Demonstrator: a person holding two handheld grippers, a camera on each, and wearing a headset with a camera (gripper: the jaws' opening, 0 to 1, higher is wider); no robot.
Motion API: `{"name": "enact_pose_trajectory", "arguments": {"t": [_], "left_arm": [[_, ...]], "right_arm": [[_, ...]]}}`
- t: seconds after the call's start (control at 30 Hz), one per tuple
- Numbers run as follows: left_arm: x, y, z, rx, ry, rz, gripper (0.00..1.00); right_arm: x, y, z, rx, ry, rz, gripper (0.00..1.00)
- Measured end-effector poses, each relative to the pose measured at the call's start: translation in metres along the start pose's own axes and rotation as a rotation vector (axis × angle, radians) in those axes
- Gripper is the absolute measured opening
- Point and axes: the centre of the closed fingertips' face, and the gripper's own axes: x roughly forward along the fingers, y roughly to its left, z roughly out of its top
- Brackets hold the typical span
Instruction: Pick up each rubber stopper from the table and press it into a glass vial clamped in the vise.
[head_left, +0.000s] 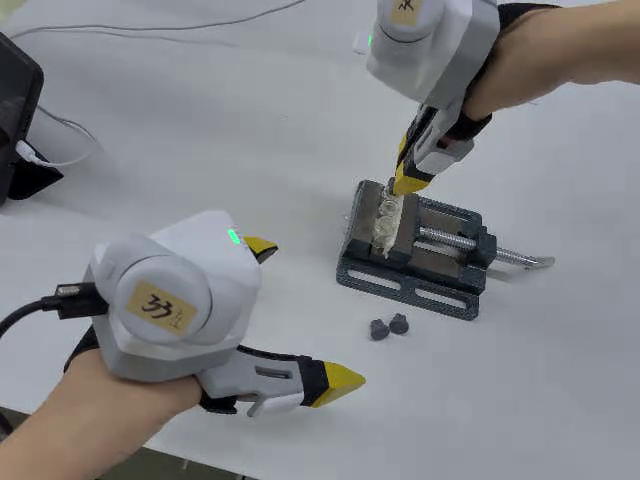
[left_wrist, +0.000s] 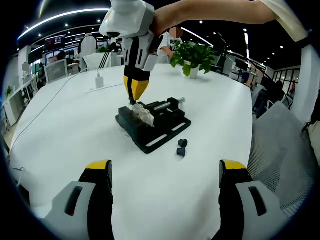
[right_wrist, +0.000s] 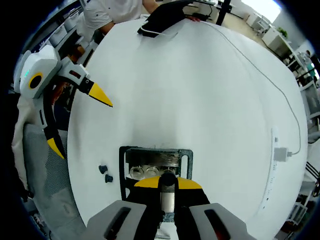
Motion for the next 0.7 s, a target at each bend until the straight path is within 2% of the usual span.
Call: {"name": "enact_pose_trajectory", "arguments": {"t": [0.1, 0.17, 0.7], "left_arm": [[0.0001, -0.0001, -0.0001, 0.000, -0.001, -0.001, 0.87], [0.0005, -0.0003, -0.0002, 0.000, -0.001, -0.003, 0.87], [-0.0004, 0.0004, -0.0012, 0.002, 0.004, -0.005, 0.86]], "right_arm": [[0.0005, -0.0002, 0.0007, -0.041, -0.005, -0.011, 0.04], [0.0002, 0.0006, 0.0004, -0.032, -0.007, -0.012, 0.05], [-0.0003, 0.0022, 0.0000, -0.103, -0.011, -0.011, 0.06]]}}
